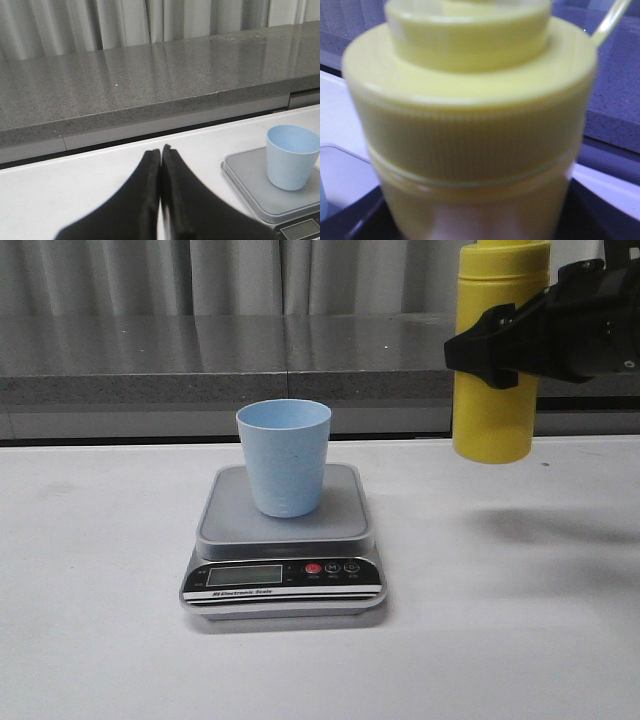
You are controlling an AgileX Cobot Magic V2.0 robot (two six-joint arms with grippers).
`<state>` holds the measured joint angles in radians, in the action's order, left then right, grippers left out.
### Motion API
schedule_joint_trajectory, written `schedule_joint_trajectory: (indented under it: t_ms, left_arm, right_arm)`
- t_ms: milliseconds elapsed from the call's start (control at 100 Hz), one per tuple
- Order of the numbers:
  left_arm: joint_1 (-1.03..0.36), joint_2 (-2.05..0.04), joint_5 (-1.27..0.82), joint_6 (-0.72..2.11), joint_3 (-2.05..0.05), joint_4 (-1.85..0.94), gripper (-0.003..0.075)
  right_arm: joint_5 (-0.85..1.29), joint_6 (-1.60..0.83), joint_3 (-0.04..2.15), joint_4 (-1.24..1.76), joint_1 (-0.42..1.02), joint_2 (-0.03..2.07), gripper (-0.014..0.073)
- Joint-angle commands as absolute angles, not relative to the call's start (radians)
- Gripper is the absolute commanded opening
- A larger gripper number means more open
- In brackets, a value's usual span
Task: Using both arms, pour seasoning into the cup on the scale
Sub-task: 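Rotate the yellow bottle upright with the right gripper, then lower the upright bottle back onto the table beside the scale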
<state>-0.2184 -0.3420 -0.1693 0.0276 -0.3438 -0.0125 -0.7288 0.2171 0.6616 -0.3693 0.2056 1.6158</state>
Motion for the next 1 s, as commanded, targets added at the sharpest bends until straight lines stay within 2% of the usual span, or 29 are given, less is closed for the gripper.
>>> schedule_joint_trajectory:
  t_ms: [0,500,990]
  left_arm:
    - [-0.215,-0.347,-0.086,0.023,-0.368,-0.014,-0.0018]
    - [-0.215,-0.347,-0.086,0.023,-0.368,-0.014,-0.0018]
    - [-0.215,-0.347,-0.086,0.023,-0.368,-0.014,-0.0018]
  right_arm:
    - [-0.832,0.200,0.681,-0.350,0.205,1.603,0.0150]
    - [-1.020,0.200,0.681,-0.381,0.205,1.761,0.0150]
    - [-1.042,0.200,0.681,-0.444,0.205,1.836,0.0150]
